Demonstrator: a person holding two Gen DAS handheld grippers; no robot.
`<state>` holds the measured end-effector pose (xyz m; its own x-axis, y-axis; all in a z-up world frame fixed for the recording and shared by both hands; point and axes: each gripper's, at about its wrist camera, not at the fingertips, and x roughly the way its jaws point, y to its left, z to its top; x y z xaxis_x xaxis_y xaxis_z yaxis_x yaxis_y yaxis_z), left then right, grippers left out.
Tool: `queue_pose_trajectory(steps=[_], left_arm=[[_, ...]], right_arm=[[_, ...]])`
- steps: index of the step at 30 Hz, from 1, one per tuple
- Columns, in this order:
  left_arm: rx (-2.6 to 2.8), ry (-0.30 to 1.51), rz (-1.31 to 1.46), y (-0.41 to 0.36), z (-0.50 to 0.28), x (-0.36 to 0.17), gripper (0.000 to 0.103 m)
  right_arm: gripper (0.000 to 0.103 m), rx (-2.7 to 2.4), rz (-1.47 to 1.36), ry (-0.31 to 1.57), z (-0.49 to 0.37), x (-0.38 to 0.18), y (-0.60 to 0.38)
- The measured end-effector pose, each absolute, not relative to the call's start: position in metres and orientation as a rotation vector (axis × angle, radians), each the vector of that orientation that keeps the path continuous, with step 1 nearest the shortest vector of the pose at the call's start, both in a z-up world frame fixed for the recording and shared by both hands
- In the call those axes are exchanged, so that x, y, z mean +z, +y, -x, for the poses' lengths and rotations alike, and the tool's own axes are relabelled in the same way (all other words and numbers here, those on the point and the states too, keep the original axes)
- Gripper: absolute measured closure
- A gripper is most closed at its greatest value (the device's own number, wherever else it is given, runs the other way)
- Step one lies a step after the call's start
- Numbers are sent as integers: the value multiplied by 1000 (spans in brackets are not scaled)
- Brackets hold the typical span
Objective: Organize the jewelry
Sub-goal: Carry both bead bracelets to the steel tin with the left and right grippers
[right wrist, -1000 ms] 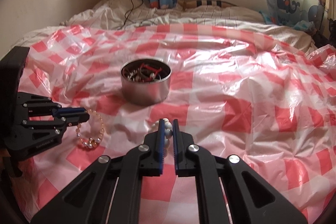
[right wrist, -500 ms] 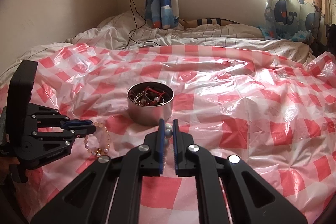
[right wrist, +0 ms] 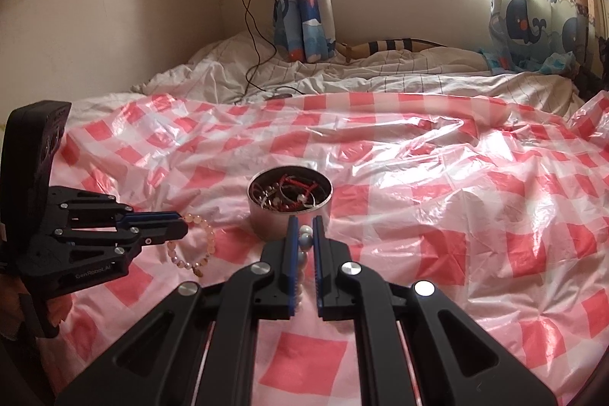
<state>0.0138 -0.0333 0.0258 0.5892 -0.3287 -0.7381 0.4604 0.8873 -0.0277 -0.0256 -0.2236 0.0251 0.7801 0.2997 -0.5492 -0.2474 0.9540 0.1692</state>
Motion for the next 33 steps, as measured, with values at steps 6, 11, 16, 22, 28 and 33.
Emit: queue_pose_trajectory(steps=[6, 11, 16, 22, 28, 33], left_arm=[[-477, 812, -120, -30, -25, 37, 96], [-495, 821, -82, -29, -33, 39, 96], [-513, 808, -60, -31, -40, 48, 96], [-542, 792, -41, -42, -54, 59, 96], [-574, 784, -2, -53, -74, 67, 96], [-584, 802, 47, -61, -97, 61, 96]], right_arm=[[95, 302, -139, 607, 18, 27, -232], [95, 344, -218, 619, 7, 27, -239], [95, 371, -275, 611, 0, 30, -246], [95, 404, -336, 603, -6, 35, -253], [95, 415, -372, 594, -12, 39, -260], [95, 415, -398, 595, -15, 38, -267]])
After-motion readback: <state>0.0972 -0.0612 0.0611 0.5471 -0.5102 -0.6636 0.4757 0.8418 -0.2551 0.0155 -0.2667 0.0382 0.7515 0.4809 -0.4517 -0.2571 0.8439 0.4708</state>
